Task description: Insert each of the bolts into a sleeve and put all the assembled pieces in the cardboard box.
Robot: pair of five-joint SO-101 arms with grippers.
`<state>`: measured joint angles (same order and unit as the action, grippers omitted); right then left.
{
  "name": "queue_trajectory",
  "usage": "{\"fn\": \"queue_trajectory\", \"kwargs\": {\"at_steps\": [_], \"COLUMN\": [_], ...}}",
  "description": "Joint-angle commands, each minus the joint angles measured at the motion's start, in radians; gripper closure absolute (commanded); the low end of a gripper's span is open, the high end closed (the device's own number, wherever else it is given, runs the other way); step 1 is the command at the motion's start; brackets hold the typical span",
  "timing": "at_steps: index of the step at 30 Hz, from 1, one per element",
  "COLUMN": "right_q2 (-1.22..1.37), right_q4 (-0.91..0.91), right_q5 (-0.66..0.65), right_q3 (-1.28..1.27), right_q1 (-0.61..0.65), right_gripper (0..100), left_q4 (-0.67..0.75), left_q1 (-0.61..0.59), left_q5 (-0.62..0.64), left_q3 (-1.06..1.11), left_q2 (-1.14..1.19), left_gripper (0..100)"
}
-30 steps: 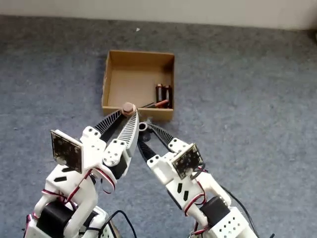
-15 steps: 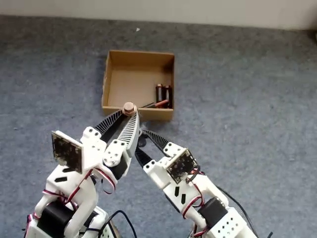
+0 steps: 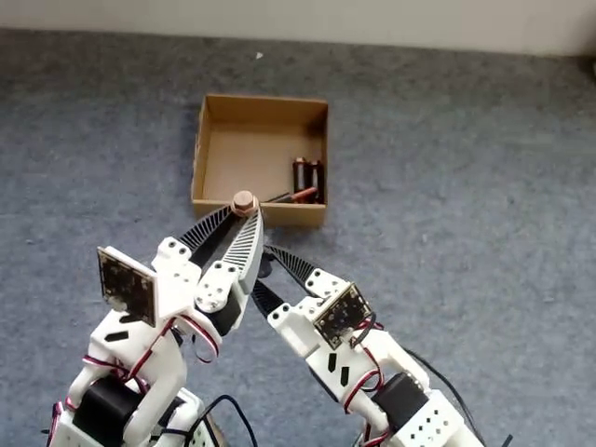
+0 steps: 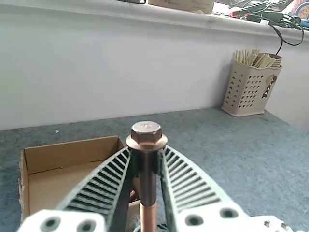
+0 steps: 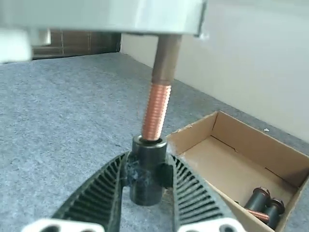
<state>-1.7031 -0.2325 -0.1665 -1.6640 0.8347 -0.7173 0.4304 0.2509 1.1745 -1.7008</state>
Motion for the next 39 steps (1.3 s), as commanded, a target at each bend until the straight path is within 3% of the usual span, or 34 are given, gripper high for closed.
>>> {"fn": "queue_trajectory", "kwargs": {"at_steps": [1, 12, 19, 23, 33, 36, 39], "right_q2": [-0.016, -0.016, -0.016, -0.016, -0.008, -0.007, -0.007], "right_q4": [0.027, 0.028, 0.03, 0.028, 0.021, 0.019, -0.028], "right_q5": [-0.009, -0.008, -0.003, -0.002, 0.13, 0.13, 0.132], "right_q3": [0.015, 0.102, 0.104, 0.102, 0.094, 0.093, 0.102], "right_q1": [0.01, 0.004, -0.094, -0.125, -0.173, -0.225, -0.285], "right_gripper": [99.3, 99.3, 99.3, 99.3, 99.3, 99.3, 99.3], "left_q4": [0.028, 0.026, 0.025, -0.071, -0.345, -0.408, -0.422], "left_q1": [0.01, 0.013, 0.013, 0.015, 0.005, -0.062, -0.22], "left_q5": [0.006, 0.006, 0.005, -0.064, -0.325, -0.376, -0.376], "left_q3": [-0.004, 0.076, 0.076, 0.056, -0.035, -0.031, -0.021], "left_q2": [-0.01, -0.01, -0.01, -0.01, -0.012, -0.012, -0.012], "left_gripper": [99, 99, 97, 86, 85, 85, 85]}}
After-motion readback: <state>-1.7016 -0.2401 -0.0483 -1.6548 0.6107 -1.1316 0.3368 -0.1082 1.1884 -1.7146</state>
